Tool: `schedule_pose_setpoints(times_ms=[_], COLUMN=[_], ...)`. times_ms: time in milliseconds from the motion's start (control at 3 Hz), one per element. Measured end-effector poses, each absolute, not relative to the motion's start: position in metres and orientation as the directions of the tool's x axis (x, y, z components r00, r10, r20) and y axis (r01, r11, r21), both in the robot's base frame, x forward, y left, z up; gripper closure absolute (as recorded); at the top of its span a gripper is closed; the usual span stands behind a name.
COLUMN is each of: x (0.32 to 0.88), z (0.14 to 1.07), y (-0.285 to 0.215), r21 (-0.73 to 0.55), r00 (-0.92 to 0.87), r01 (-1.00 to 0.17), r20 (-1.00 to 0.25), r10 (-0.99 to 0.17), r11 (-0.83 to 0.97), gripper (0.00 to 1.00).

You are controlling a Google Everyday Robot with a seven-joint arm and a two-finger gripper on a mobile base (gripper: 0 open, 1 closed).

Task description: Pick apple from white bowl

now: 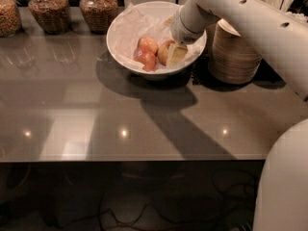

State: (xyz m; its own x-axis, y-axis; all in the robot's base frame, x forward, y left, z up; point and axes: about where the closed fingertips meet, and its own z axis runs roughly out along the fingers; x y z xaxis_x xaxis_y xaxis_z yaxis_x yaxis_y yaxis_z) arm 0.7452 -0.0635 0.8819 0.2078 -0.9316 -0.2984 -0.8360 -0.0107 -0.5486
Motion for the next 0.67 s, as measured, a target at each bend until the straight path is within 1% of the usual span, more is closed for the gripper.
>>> schedule_pose_setpoints(times_ms=[333, 667], x=[0.7456, 0.7481], z=[0.8653, 0.8561], y=[-0.0645, -0.0674], r21=[-0.521, -0.508], r00=[0.199, 0.183], r01=[-0.853, -0.861], r20=[-0.284, -0.275], r10=[-0.938, -0.944], r11=[-0.023, -0.019], gripper=[0.20, 0.39])
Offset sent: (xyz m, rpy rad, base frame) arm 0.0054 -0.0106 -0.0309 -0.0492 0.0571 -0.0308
